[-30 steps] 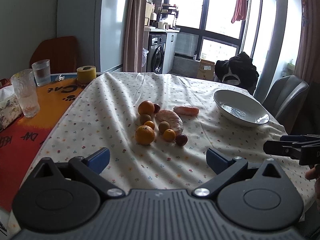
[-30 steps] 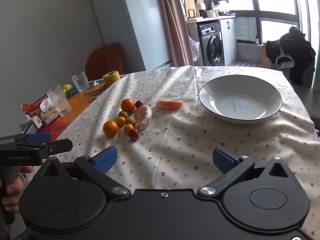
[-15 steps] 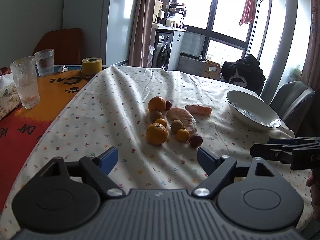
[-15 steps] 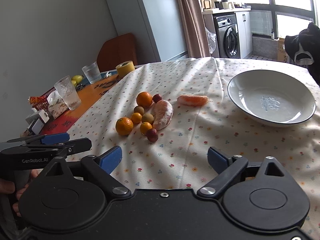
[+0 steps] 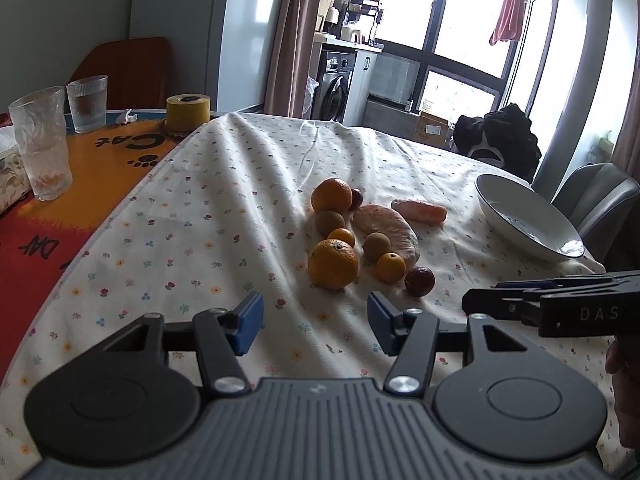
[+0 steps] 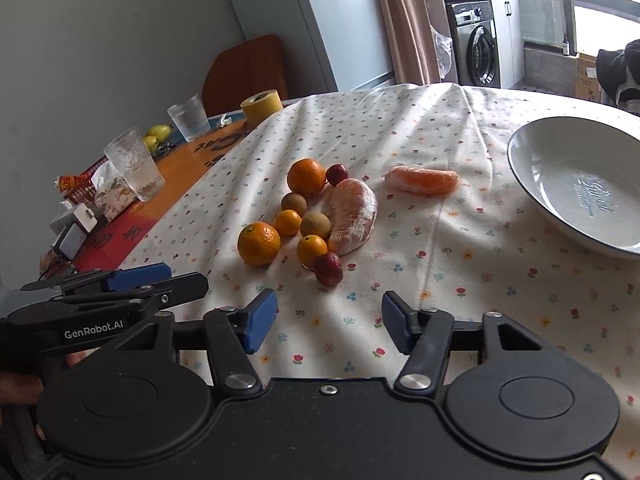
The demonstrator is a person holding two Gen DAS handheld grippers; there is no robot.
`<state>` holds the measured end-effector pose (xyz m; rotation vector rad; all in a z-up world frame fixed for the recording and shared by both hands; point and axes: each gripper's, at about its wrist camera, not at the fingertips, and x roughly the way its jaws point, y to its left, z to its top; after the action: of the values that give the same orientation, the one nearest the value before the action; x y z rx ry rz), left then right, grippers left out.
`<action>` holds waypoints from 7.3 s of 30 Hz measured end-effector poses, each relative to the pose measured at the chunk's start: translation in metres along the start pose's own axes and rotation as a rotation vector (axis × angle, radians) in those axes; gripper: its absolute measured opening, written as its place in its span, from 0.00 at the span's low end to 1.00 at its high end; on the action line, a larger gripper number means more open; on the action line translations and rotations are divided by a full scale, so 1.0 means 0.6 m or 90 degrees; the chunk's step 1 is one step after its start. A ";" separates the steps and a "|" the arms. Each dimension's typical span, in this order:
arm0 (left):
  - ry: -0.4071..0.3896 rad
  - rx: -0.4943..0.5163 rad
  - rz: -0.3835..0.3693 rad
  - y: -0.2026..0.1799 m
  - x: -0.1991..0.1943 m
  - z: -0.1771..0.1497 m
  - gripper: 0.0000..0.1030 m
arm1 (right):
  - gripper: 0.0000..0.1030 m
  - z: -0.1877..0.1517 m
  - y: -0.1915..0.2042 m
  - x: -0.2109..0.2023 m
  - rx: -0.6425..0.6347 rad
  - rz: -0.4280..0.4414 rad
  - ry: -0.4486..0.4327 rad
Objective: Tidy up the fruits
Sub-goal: 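Grasp the dark red plum with the right tool while the left tool grasps a large orange, then carry the plum with the right tool while the left tool carries the orange to the white bowl, then open the right tool over the bowl while the left tool releases the orange into it, then move both open tools back toward the fruit cluster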
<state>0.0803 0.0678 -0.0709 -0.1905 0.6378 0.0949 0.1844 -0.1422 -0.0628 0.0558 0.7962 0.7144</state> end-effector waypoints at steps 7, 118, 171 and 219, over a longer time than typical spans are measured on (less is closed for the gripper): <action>0.010 -0.001 0.005 -0.002 0.027 0.010 0.52 | 0.50 0.021 -0.007 0.042 0.002 0.000 0.030; 0.018 0.154 -0.121 -0.368 0.172 0.114 0.36 | 0.19 0.019 -0.318 -0.090 0.175 -0.134 -0.127; 0.060 0.113 -0.110 -0.319 0.166 0.157 0.61 | 0.67 0.040 -0.328 -0.124 0.186 -0.162 -0.146; -0.016 -0.027 0.040 -0.080 -0.015 0.112 0.92 | 1.00 0.033 -0.157 -0.097 0.106 -0.084 -0.146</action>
<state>0.1192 0.0342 -0.0055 -0.2106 0.6166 0.1710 0.2231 -0.2457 -0.0406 0.2297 0.6307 0.5058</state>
